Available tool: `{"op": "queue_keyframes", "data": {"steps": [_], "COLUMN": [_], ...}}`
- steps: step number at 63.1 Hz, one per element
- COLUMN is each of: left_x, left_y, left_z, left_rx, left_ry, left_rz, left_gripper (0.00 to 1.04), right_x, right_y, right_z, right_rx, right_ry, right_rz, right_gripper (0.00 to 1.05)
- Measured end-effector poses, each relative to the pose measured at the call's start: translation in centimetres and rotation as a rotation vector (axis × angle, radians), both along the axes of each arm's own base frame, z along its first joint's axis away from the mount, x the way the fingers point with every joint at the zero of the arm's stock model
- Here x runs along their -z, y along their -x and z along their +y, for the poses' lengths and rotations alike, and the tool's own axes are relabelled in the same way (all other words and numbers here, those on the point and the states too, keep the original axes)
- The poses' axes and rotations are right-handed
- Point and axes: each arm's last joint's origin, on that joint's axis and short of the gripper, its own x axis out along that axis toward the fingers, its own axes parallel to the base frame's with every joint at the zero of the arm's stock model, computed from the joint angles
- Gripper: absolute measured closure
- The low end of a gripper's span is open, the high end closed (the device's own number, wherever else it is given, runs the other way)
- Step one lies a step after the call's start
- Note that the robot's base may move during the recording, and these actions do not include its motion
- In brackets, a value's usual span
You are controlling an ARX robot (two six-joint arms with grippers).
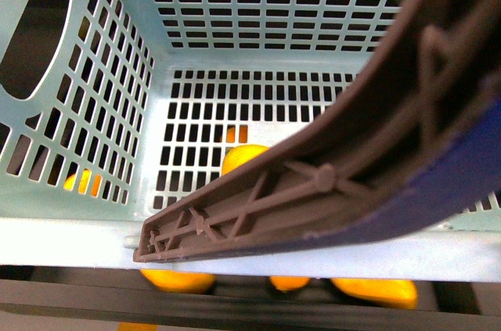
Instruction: Pick lemon and mango into basket
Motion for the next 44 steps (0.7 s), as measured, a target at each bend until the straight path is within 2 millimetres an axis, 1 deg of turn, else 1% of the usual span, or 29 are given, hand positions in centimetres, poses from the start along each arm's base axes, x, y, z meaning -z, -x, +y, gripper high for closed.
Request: {"op": "queue_keyframes", "data": {"steps": [33,44], "left_x": [-0.01,-0.01], "left_y": [-0.01,-0.38], "left_z": [0.01,0.45], "left_rx": [-0.002,-0.033], "left_ry": [0.0,-0.009], "left_rz": [0.0,-0.009], "left_gripper": [1.0,1.0], "right_x": [0.0,0.01], "right_y": [0.0,0.0], "right_z": [0.02,0.02], "right_rx": [-0.006,-0.008], "right_ry": [0.0,0.0], "right_rz": [0.0,0.0], "right_gripper": [0.09,0.09]}}
